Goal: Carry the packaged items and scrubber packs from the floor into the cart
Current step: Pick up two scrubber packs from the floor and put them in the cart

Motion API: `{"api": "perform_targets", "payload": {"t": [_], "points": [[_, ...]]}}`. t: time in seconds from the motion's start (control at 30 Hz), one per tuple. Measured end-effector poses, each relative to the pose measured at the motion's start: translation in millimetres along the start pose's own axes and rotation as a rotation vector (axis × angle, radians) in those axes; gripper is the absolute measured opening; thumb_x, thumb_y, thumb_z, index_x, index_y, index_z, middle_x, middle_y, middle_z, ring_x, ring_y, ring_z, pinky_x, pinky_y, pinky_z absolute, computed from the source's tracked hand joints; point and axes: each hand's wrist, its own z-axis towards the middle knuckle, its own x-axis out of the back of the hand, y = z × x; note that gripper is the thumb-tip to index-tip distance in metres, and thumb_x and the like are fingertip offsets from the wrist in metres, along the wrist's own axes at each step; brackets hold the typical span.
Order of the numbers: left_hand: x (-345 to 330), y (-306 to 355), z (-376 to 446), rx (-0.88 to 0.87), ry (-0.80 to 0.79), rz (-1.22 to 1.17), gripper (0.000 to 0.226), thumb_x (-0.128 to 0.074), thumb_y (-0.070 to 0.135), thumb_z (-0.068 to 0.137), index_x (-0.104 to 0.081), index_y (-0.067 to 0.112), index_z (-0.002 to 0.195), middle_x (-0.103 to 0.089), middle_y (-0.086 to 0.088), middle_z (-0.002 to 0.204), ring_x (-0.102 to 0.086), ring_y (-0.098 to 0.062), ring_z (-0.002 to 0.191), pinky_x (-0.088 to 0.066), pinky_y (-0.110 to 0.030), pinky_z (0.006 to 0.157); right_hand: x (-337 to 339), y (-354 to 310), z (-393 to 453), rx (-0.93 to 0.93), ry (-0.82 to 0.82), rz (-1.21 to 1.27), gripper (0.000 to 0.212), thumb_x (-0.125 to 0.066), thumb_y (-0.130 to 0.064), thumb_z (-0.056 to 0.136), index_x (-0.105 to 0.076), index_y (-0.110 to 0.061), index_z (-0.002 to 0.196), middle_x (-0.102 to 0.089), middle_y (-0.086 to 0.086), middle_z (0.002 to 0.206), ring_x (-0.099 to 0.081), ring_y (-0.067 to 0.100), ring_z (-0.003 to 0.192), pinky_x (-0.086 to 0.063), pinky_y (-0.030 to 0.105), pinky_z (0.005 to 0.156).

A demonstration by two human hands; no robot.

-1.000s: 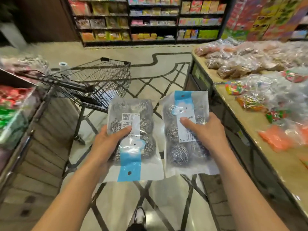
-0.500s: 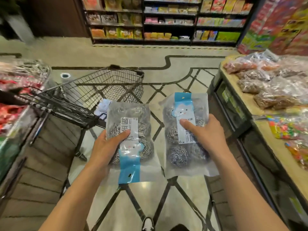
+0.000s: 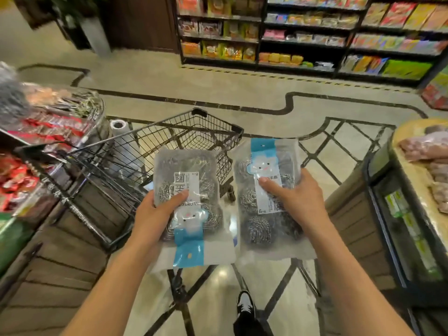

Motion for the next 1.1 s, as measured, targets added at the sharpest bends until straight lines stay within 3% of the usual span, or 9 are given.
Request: {"api": "perform_targets", "payload": {"t": [0.2,0.4,0.47,0.6,0.7,0.77,0.83,0.97,1.1], "points": [[-22.6,14.9,59.8,-0.012,0.157,-0.101,0.036,-0.084,0.019,0.086,-0.072,0.019,0.120,-0.082,-0.006,0.105,-0.079,-0.031,0.099,-0.062,-0.050,0.088,-26.9,-20.2,105.1,0.030,-0.149,-0.018,0.065,-0.090,-0.057,0.071,-0.063,-0.021,0.118,-0.074,-0.004,0.105,-0.071,0.013,0.091,-0.055,0.028,0.070],[-10.4,19.8,111.7,-0.016,0.319,-0.109,0.038,-0.085,0.024,0.085,-0.072,0.020,0.121,-0.081,-0.007,0.111,-0.077,-0.032,0.105,-0.059,-0.057,0.096,-80.7,-48.3,178.3,0.099,-0.296,-0.041,0.062,-0.089,-0.053,0.075,-0.062,-0.019,0.120,-0.068,-0.012,0.101,-0.065,0.004,0.085,-0.045,0.016,0.062],[-0.9,21.7,129.1,-0.003,0.375,-0.097,0.038,-0.085,0.027,0.086,-0.072,0.020,0.121,-0.081,-0.006,0.110,-0.078,-0.030,0.101,-0.061,-0.054,0.093,-105.1,-56.7,199.7,0.115,-0.354,-0.055,0.054,-0.090,-0.050,0.076,-0.063,-0.024,0.115,-0.066,-0.018,0.098,-0.062,-0.002,0.083,-0.046,0.016,0.064],[16.8,23.7,172.4,0.015,0.470,-0.085,0.040,-0.083,0.030,0.088,-0.070,0.021,0.124,-0.080,-0.002,0.109,-0.076,-0.025,0.100,-0.060,-0.043,0.087,-158.9,-70.8,240.8,0.155,-0.418,-0.113,0.065,-0.089,-0.059,0.071,-0.065,-0.026,0.122,-0.075,-0.005,0.112,-0.071,0.016,0.100,-0.059,0.038,0.087],[28.5,17.9,214.8,0.051,0.488,-0.099,0.043,-0.084,0.036,0.086,-0.068,0.023,0.125,-0.078,0.001,0.111,-0.073,-0.022,0.103,-0.056,-0.037,0.081,-196.5,-79.3,268.0,0.145,-0.442,-0.149,0.061,-0.089,-0.059,0.071,-0.066,-0.025,0.117,-0.075,-0.005,0.108,-0.071,0.018,0.099,-0.058,0.036,0.086],[34.8,12.9,240.1,0.095,0.500,-0.103,0.062,-0.087,0.050,0.078,-0.065,0.027,0.131,-0.076,0.002,0.119,-0.071,-0.024,0.112,-0.057,-0.046,0.094,-219.9,-84.2,283.9,0.123,-0.479,-0.162,0.058,-0.089,-0.054,0.074,-0.065,-0.024,0.116,-0.074,-0.005,0.108,-0.072,0.016,0.097,-0.056,0.031,0.077],[39.2,7.3,261.8,0.132,0.534,-0.097,0.099,-0.088,0.072,0.060,-0.057,0.029,0.144,-0.068,0.001,0.137,-0.064,-0.026,0.126,-0.051,-0.055,0.107,-242.4,-89.4,297.9,0.125,-0.517,-0.190,0.059,-0.088,-0.052,0.076,-0.063,-0.022,0.120,-0.073,-0.007,0.107,-0.072,0.013,0.094,-0.054,0.024,0.068],[47.9,-3.4,300.6,0.160,0.562,-0.069,0.139,-0.079,0.094,0.033,-0.048,0.029,0.152,-0.058,0.000,0.150,-0.056,-0.028,0.135,-0.046,-0.058,0.112,-286.0,-94.0,324.0,0.144,-0.548,-0.257,0.057,-0.088,-0.049,0.078,-0.061,-0.019,0.118,-0.070,-0.008,0.101,-0.069,0.012,0.088,-0.050,0.022,0.063],[45.1,-13.2,329.0,0.202,0.601,-0.137,0.108,-0.082,0.062,0.078,-0.031,0.022,0.164,-0.035,-0.004,0.168,-0.037,-0.030,0.152,-0.036,-0.053,0.121,-325.0,-85.2,348.9,0.160,-0.601,-0.347,0.055,-0.089,-0.054,0.074,-0.061,-0.024,0.111,-0.070,-0.011,0.093,-0.070,0.012,0.084,-0.060,0.037,0.080]]}}
